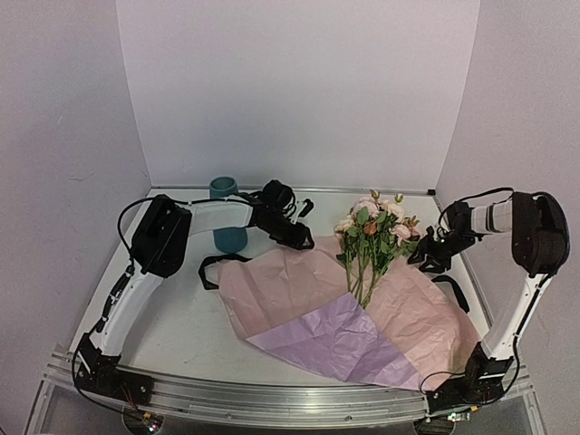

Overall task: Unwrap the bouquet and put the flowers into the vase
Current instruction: Move the wrapping paper to the center of the board.

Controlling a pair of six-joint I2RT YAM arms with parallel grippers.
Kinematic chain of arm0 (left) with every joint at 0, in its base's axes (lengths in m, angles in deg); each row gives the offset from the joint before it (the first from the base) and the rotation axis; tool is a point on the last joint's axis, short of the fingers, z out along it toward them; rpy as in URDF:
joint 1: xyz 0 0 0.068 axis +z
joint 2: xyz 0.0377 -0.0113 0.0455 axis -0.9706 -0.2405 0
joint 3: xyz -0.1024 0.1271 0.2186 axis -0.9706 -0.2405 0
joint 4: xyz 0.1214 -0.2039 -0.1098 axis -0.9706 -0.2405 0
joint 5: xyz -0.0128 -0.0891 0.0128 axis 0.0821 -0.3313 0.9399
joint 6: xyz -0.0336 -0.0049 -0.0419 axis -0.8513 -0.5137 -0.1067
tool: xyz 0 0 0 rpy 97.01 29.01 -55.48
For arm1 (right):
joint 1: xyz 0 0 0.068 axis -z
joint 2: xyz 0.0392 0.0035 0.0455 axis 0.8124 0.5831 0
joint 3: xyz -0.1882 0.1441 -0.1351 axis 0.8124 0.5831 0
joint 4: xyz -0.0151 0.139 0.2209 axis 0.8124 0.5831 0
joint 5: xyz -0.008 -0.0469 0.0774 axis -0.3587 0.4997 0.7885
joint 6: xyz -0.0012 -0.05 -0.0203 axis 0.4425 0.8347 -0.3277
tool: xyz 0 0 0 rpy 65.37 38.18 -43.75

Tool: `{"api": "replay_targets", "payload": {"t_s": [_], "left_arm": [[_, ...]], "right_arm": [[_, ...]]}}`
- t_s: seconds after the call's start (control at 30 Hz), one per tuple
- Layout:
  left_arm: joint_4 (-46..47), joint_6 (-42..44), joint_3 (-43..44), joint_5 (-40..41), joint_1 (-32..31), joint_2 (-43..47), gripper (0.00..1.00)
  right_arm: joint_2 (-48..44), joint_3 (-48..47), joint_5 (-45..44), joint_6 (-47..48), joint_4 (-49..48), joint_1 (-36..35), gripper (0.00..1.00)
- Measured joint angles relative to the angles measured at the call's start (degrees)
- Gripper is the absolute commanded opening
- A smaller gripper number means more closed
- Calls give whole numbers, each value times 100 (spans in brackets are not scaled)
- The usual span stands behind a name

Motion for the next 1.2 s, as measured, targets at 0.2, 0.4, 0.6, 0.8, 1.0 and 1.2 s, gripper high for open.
{"api": "replay_targets", "payload": {"t_s": [0.2,0.4,0.6,0.8,1.0,1.2], "left_arm": [[2,-103,1,-57,20,-61,30],[0,-134,1,-18,33,-61,17],[0,-174,1,106,48,-61,1],[0,-204,1,197,71,-61,0],[-1,-204,1,319,87,-61,0],[-1,-223,7,398,133,-78,0]], "right_arm": [[108,-3,198,66,-44,0,33],[179,-33,293,67,-51,0,21],[270,-69,271,60,-50,0,0],[321,-119,250,53,-41,0,0],[399,-247,201,31,-18,0,0],[600,-541,183,-12,-9,0,0]]}}
